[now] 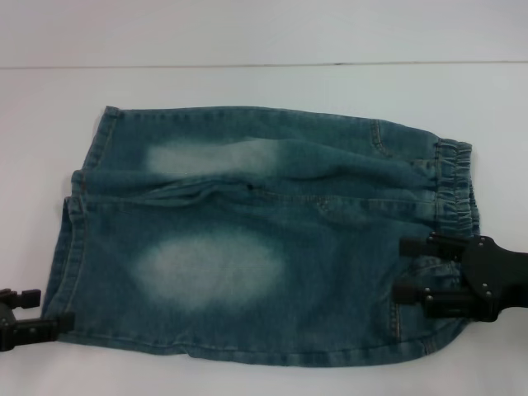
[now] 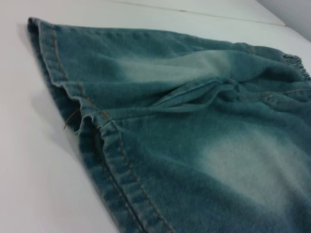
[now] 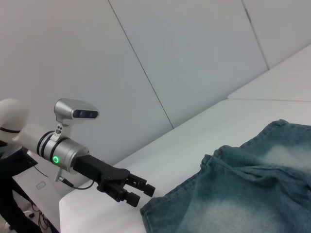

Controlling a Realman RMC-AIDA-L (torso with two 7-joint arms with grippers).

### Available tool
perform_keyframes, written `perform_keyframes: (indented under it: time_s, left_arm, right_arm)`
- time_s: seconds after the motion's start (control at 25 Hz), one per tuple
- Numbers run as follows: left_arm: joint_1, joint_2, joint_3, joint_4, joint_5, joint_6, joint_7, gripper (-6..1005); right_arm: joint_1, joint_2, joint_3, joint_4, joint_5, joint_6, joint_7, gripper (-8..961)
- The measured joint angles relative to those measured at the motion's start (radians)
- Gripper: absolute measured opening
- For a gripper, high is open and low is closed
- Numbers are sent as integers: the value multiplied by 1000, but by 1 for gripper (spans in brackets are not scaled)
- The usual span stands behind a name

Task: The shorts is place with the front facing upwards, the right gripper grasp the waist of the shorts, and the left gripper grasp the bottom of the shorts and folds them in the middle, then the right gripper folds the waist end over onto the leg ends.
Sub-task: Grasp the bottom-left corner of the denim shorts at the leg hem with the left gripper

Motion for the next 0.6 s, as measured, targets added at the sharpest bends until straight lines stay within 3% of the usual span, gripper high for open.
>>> perform_keyframes:
  time_s: [0.6]
  left_arm:
    - [-21, -5, 4, 16, 51, 58, -9, 899]
  right_arm:
    - [-1, 1, 0, 0, 0, 0, 0, 862]
